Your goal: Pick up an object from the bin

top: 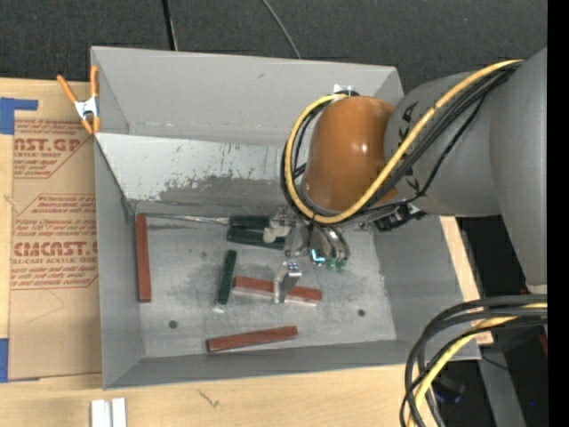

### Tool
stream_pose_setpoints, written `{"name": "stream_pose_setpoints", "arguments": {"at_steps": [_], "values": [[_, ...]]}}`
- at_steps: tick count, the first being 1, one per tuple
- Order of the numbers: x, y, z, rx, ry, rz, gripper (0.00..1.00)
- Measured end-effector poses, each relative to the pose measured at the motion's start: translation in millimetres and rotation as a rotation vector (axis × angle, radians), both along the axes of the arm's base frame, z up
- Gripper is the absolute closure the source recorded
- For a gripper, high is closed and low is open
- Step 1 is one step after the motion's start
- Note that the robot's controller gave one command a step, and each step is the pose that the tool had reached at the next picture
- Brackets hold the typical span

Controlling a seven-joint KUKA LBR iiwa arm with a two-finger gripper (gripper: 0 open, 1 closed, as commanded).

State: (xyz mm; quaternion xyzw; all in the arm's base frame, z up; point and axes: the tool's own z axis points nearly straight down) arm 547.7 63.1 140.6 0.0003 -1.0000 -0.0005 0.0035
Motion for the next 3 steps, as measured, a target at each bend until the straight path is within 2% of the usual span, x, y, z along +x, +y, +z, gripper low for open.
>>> {"name": "stream_pose_setpoints", "arguments": {"at_steps": [1, 2, 3], "values": [[2.0, -0.2, 4.3, 0.000, -0.008, 0.000, 0.00], [11.0, 20.9, -62.7, 0.002, -0.025, 0.064, 1.00], [11.0, 20.9, -62.7, 0.003, -0.025, 0.064, 1.00]]}}
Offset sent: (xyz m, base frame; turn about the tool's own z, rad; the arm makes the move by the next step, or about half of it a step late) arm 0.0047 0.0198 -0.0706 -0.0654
